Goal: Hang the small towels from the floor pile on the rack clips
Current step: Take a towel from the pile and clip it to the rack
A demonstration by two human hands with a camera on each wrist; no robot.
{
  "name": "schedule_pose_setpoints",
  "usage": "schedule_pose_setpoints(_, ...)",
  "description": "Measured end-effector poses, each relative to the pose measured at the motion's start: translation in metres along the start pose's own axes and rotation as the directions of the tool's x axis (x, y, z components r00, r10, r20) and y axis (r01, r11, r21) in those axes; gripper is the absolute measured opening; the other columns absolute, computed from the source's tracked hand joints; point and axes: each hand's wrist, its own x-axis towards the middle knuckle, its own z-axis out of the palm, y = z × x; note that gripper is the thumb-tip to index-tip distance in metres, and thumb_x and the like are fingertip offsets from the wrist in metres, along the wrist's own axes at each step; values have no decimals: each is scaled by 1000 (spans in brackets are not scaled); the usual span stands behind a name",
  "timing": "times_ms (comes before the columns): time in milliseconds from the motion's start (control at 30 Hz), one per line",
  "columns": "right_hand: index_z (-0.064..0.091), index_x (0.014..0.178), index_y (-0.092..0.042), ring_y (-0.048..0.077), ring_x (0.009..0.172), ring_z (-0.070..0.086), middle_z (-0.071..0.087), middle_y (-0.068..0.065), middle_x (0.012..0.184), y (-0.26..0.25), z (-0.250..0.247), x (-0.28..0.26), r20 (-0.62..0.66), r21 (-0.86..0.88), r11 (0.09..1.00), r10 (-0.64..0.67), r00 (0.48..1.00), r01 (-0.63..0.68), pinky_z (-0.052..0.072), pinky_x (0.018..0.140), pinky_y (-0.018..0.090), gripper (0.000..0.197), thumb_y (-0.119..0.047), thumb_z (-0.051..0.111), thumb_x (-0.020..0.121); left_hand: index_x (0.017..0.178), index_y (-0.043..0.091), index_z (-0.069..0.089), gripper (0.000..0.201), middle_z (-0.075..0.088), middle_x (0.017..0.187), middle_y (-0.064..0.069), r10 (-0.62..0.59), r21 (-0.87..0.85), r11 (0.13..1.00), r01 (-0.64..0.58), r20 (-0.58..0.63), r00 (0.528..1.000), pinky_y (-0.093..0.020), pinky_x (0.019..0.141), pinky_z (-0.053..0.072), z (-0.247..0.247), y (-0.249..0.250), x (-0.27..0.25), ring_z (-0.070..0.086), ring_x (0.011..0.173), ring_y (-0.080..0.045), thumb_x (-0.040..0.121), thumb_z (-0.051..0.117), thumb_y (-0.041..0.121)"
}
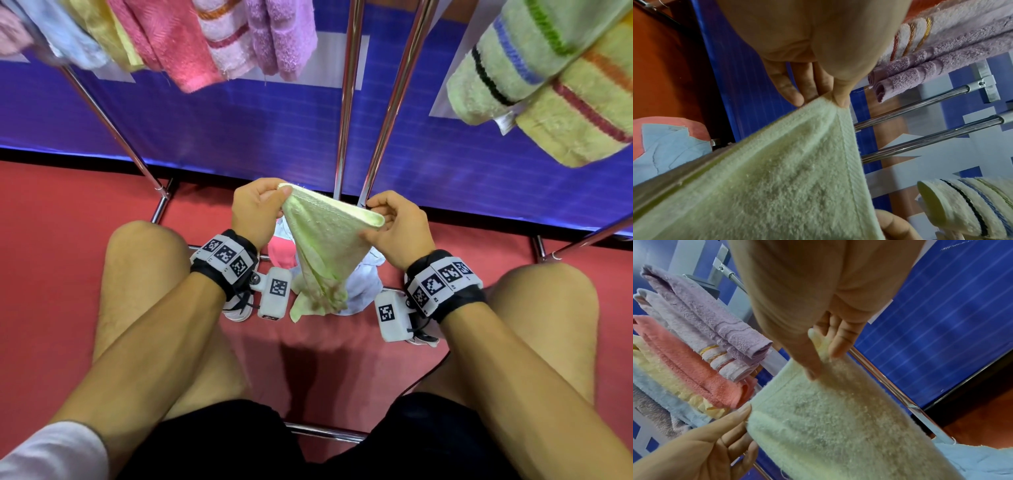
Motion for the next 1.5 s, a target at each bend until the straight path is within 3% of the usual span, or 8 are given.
schedule_pose_setpoints(267,69,78,-25,9,63,56,66,5,72,8,-8,7,-116,21,1000,14,993,-12,46,63,19,13,-21,81,78,91,3,72,14,66,78,-13,-21,18,1000,22,-18,1000,-34,67,55,1,-2,1,60,70,-20,90,64,15)
schedule_pose_setpoints(633,57,82,-14,1,50,45,52,-9,60,6,-5,4,-206,-58,998,15,978,-27,39,56,12,16,-24,67,89,91,-4,67,15,65,75,-18,-66,3,998,66,-53,996,-30,65,59,12,1,-7,62,71,-24,91,66,11)
schedule_pose_setpoints(733,53,84,-17,7,55,50,54,-7,58,5,-4,3,-208,-114,993,-6,978,-18,40,61,19,11,-18,64,86,82,5,70,16,72,74,-16,-96,47,994,98,-41,995,-47,71,61,16,-4,-8,70,70,-34,86,73,20)
schedule_pose_setpoints(933,46,86,-16,23,59,48,53,6,59,-1,1,-1,-158,-139,990,-27,987,5,37,62,34,11,-6,48,85,78,15,71,14,73,68,-5,-107,83,991,108,-24,994,-49,68,61,24,0,-15,72,69,-30,80,75,27)
schedule_pose_setpoints(1133,57,79,-23,22,58,65,58,4,69,-9,13,-7,-17,79,997,-23,1000,25,60,60,39,22,-3,50,86,81,10,69,6,71,74,-13,-113,-34,993,117,106,988,-53,74,60,39,15,-28,71,71,-28,83,75,9)
schedule_pose_setpoints(1233,64,81,-25,22,60,68,63,11,72,-12,19,-10,56,108,993,-59,997,53,61,58,43,27,-2,53,90,78,21,75,6,73,82,-19,-112,-41,992,123,193,975,-60,76,57,44,14,-34,71,82,-41,74,80,23)
schedule_pose_setpoints(1333,70,83,-26,21,65,70,68,-2,74,-12,22,-12,61,94,994,-66,996,60,60,68,44,24,-7,57,83,78,26,78,13,74,84,-17,-121,-59,989,135,197,973,-60,77,57,47,10,-35,72,84,-41,68,81,33)
schedule_pose_setpoints(1500,75,92,-23,22,74,70,72,1,80,-12,22,-12,57,76,994,-88,995,83,59,75,45,35,-5,49,74,88,8,73,5,75,82,-15,-166,-146,968,202,224,960,-46,75,60,45,11,-32,74,79,-31,84,74,6)
